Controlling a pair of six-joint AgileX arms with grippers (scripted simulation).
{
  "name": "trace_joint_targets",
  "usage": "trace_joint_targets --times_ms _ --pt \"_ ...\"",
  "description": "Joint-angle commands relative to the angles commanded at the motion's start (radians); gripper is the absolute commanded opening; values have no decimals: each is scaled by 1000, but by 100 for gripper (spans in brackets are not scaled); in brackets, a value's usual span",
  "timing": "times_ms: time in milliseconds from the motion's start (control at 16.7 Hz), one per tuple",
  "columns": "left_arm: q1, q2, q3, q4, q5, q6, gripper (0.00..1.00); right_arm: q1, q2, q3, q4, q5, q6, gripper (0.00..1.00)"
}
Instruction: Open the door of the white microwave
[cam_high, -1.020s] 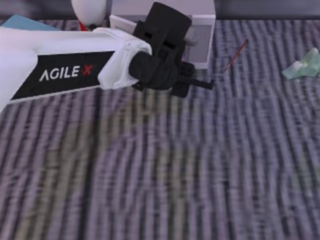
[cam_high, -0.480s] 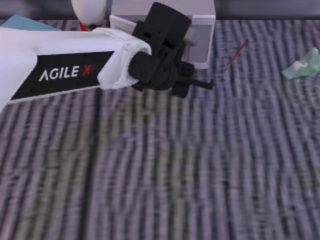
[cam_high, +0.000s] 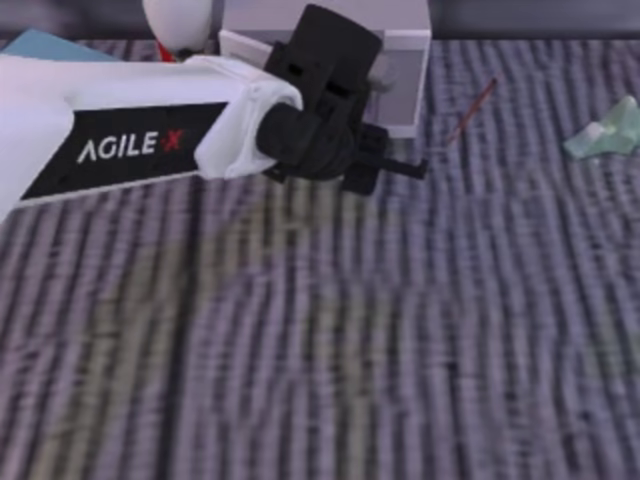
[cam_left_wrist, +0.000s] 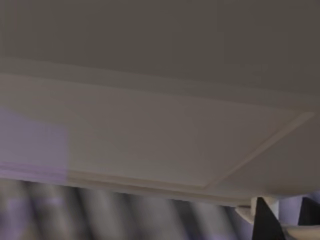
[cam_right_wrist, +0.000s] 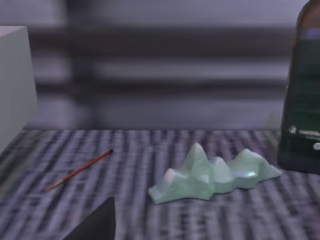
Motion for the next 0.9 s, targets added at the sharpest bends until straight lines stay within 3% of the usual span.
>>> trace_joint_targets --times_ms 360,660,900 --pt "-3 -4 -14 4 15 10 0 0 0 0 0 0 0 100" --pt "24 -48 -72 31 67 79 0 0 0 0 0 0 0 100" --pt "24 -49 -72 31 68 80 0 0 0 0 0 0 0 100"
